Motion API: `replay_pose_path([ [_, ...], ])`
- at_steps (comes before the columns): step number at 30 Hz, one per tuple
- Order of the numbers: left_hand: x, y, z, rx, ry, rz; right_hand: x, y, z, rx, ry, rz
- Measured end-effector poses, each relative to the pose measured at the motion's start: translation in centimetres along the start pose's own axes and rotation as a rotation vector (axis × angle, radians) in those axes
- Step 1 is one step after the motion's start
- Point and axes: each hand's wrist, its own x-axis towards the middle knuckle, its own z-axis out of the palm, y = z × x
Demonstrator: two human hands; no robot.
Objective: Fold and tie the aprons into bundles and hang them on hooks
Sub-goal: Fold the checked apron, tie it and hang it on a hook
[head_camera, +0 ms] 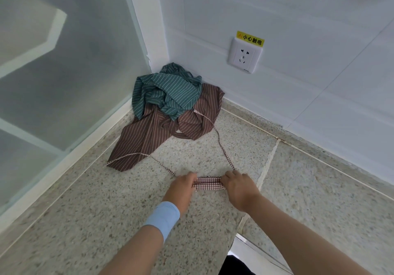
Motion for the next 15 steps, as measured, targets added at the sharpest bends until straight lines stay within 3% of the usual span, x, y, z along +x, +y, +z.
replay_pose_path([
  [6, 1.0, -0.3, -0.1, -0.124, 0.027, -0.011, 1.5, 0.1, -0.4, 0.073, -0.055, 0.116],
  [10, 1.9, -0.3, -0.2, -0.159, 0.065, -0.063, 2.5, 0.6, -0.6, 0.010, 0.009, 0.143],
  [13, 2.6, 0.5, -0.6, -0.028, 0.187, -0.121, 2.8, 1.1, -0.7, -0.080, 0.078, 0.120],
  [15, 2.6, 1.2, -0.6, 0.072, 0.214, -0.008, 2.9, 0.9, -0.8, -0.056, 0.115, 0.053],
])
